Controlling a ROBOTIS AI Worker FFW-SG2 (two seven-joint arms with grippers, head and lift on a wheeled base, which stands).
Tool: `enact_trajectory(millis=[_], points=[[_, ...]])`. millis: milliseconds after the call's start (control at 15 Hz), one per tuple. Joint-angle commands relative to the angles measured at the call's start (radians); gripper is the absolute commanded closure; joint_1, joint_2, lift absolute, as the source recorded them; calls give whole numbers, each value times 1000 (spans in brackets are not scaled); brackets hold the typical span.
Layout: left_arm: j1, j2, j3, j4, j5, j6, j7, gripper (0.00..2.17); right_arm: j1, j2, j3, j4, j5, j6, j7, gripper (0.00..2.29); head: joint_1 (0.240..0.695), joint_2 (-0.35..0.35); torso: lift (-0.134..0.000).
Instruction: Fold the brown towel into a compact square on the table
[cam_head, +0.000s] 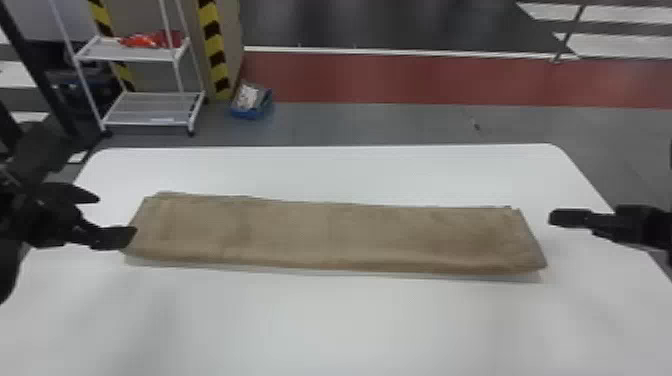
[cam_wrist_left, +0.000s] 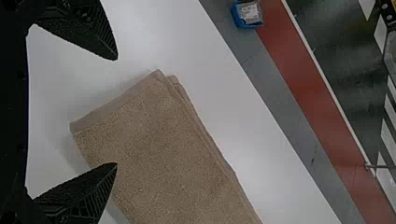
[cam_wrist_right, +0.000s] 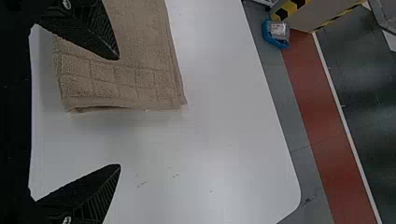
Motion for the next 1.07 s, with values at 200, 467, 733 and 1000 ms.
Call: enact_trajectory(millis=[200,467,733,1000], points=[[0,0,0,0,0,0,-3,80,1,-2,-4,0,-14,3,0,56,695,-42,-125],[0,-3,2,0,0,0,-2,80,1,-2,-6,0,-14,0,0,56,695,-43,-125],[3,-3,2,0,0,0,0,80,1,0,-6,5,-22,0,-3,63,695,-42,-125],[3,-5,0,1,3,0,0,80,4,0,-7,5,-22,6,-3,66,695,-40,-125]])
